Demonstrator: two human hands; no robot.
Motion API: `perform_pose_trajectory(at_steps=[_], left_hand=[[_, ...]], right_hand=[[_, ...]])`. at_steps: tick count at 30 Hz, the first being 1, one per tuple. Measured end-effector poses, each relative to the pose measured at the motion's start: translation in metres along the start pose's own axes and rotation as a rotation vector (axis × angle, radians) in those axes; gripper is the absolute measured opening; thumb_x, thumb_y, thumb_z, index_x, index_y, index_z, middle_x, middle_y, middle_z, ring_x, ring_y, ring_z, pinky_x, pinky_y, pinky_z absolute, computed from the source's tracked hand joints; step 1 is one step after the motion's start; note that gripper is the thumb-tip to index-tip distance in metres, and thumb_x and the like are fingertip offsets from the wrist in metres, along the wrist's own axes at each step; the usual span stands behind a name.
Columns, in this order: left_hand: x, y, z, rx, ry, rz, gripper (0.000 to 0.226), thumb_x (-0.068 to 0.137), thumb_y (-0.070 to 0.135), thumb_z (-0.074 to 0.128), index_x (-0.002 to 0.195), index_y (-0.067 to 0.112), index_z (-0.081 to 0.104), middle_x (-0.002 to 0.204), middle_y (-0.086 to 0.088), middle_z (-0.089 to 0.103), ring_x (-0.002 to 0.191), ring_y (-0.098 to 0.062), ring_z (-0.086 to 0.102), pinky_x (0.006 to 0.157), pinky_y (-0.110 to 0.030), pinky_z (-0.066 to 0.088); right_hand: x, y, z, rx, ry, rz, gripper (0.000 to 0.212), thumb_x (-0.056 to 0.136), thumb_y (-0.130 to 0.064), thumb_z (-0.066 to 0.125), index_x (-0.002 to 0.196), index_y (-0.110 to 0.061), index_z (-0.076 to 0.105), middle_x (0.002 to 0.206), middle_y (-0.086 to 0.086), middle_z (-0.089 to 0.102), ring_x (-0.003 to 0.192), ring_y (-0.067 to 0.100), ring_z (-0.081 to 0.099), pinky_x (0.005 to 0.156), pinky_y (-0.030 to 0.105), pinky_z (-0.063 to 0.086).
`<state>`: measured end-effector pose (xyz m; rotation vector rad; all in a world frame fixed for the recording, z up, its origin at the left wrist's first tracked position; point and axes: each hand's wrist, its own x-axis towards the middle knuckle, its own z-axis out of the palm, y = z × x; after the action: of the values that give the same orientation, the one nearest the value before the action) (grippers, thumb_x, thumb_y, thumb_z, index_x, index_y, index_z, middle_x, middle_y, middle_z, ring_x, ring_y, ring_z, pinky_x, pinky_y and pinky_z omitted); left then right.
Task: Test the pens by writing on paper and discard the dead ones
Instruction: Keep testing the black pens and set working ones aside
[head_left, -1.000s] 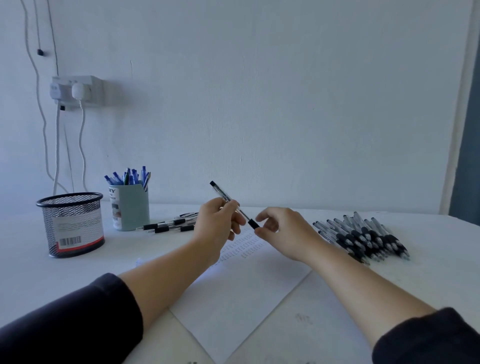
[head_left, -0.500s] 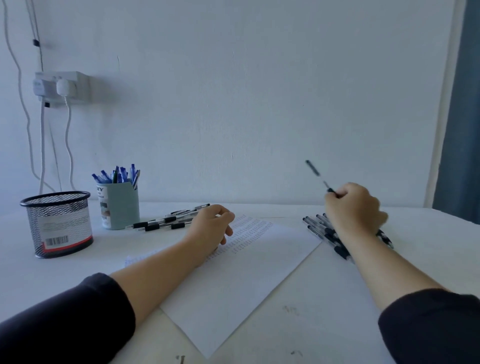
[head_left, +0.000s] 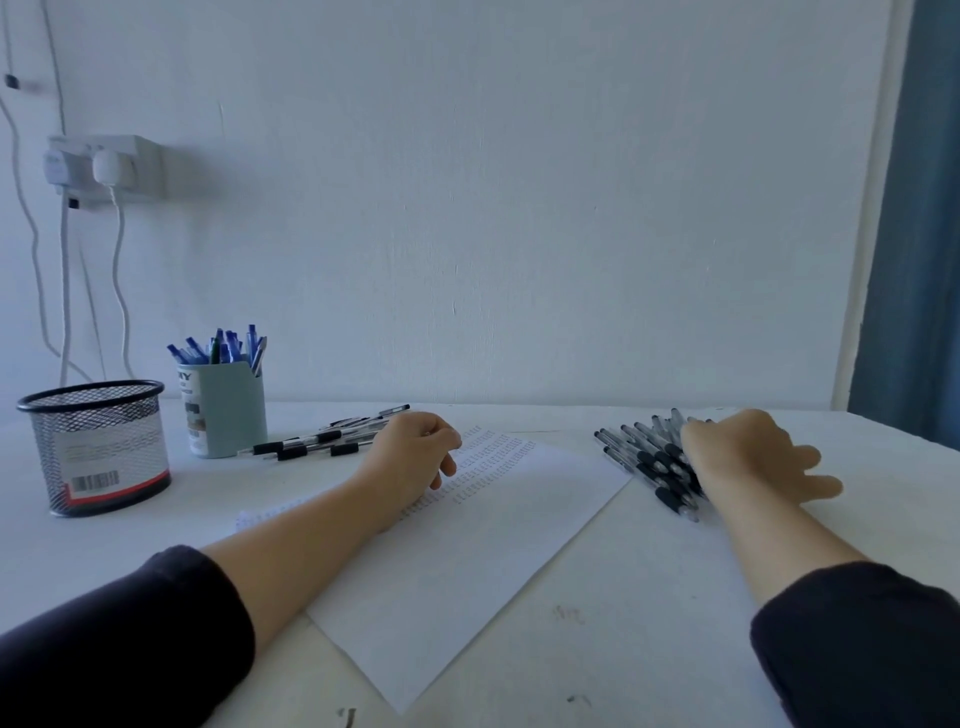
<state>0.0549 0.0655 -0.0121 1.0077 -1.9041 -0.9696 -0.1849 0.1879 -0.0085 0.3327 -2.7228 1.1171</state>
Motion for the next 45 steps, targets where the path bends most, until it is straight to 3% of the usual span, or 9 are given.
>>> perform_pose_trajectory(at_steps=[4, 8, 15, 21, 24, 28, 32, 39, 45], left_hand=[[0.001, 0.000, 0.000, 0.007, -0.005, -0.001, 0.019, 0.092, 0.012, 0.052, 0.076, 0.012, 0.062, 0.062, -0.002, 0.062, 0.048, -0.014, 0.048, 0.044, -0.021, 0.031], [0.002, -0.001, -0.001, -0.024, 0.011, 0.003, 0.019, 0.092, 0.011, 0.052, 0.076, 0.011, 0.062, 0.061, -0.003, 0.062, 0.047, -0.015, 0.048, 0.045, -0.021, 0.033], [0.011, -0.001, -0.015, -0.057, 0.212, 0.047, 0.018, 0.090, 0.008, 0.052, 0.077, 0.010, 0.065, 0.066, -0.003, 0.062, 0.055, -0.016, 0.049, 0.053, -0.024, 0.038], [0.034, -0.027, -0.066, 0.364, 0.423, 0.087, 0.034, 0.085, -0.005, 0.038, 0.097, 0.011, 0.065, 0.092, -0.006, 0.063, 0.076, -0.024, 0.057, 0.062, -0.029, 0.048], [0.044, -0.053, -0.086, 0.620, 0.272, -0.019, 0.037, 0.088, 0.002, 0.042, 0.117, 0.018, 0.061, 0.121, -0.005, 0.057, 0.104, -0.024, 0.054, 0.081, -0.032, 0.047], [0.048, -0.063, -0.086, 0.845, 0.123, -0.060, 0.038, 0.096, 0.014, 0.037, 0.126, 0.028, 0.054, 0.131, 0.000, 0.056, 0.116, -0.022, 0.050, 0.095, -0.035, 0.040], [0.042, -0.055, -0.077, 1.099, 0.056, -0.012, 0.035, 0.100, 0.027, 0.036, 0.130, 0.035, 0.052, 0.135, -0.001, 0.044, 0.126, -0.022, 0.037, 0.103, -0.047, 0.030], [0.038, -0.045, -0.066, 1.146, 0.082, 0.211, 0.009, 0.096, 0.024, 0.043, 0.099, 0.019, 0.050, 0.109, 0.001, 0.057, 0.096, -0.016, 0.046, 0.088, -0.033, 0.035], [0.041, -0.049, -0.058, 1.078, -0.020, 0.230, 0.031, 0.097, 0.006, 0.037, 0.122, 0.015, 0.052, 0.116, -0.004, 0.061, 0.100, -0.021, 0.057, 0.083, -0.031, 0.047]], right_hand=[[-0.010, -0.009, -0.003, -0.068, 0.030, -0.051, 0.034, 0.088, -0.038, 0.049, 0.104, -0.009, 0.054, 0.120, 0.015, 0.047, 0.117, 0.033, 0.034, 0.101, 0.044, 0.024], [-0.028, -0.032, -0.003, 0.034, 0.063, -0.397, 0.024, 0.089, -0.025, 0.051, 0.106, -0.010, 0.056, 0.119, 0.014, 0.050, 0.115, 0.034, 0.040, 0.094, 0.041, 0.031], [-0.096, -0.064, 0.008, 0.133, -0.533, -1.056, 0.035, 0.087, -0.049, 0.056, 0.111, -0.025, 0.061, 0.126, -0.003, 0.055, 0.126, 0.018, 0.038, 0.101, 0.037, 0.026], [-0.114, -0.064, 0.023, -0.234, -0.887, -1.031, 0.060, 0.081, -0.068, 0.051, 0.134, -0.040, 0.045, 0.148, 0.000, 0.033, 0.137, 0.028, 0.024, 0.111, 0.038, 0.022], [-0.106, -0.061, 0.024, -0.210, -0.975, -0.989, 0.069, 0.075, -0.068, 0.057, 0.137, -0.045, 0.041, 0.151, -0.005, 0.031, 0.140, 0.023, 0.024, 0.114, 0.038, 0.020], [-0.106, -0.061, 0.025, -0.119, -1.050, -0.892, 0.098, 0.035, -0.068, 0.055, 0.131, -0.051, 0.047, 0.145, -0.012, 0.037, 0.136, 0.016, 0.031, 0.113, 0.038, 0.026], [-0.105, -0.060, 0.024, -0.114, -1.057, -0.904, 0.082, 0.053, -0.057, 0.065, 0.133, -0.049, 0.046, 0.145, -0.010, 0.036, 0.135, 0.015, 0.031, 0.113, 0.037, 0.026], [-0.106, -0.060, 0.023, -0.132, -1.047, -0.896, 0.095, 0.039, -0.062, 0.060, 0.132, -0.051, 0.045, 0.147, -0.009, 0.035, 0.136, 0.016, 0.032, 0.113, 0.038, 0.027], [-0.106, -0.060, 0.023, -0.125, -1.043, -0.895, 0.095, 0.039, -0.061, 0.062, 0.132, -0.051, 0.045, 0.148, -0.006, 0.033, 0.136, 0.017, 0.032, 0.113, 0.039, 0.027]])
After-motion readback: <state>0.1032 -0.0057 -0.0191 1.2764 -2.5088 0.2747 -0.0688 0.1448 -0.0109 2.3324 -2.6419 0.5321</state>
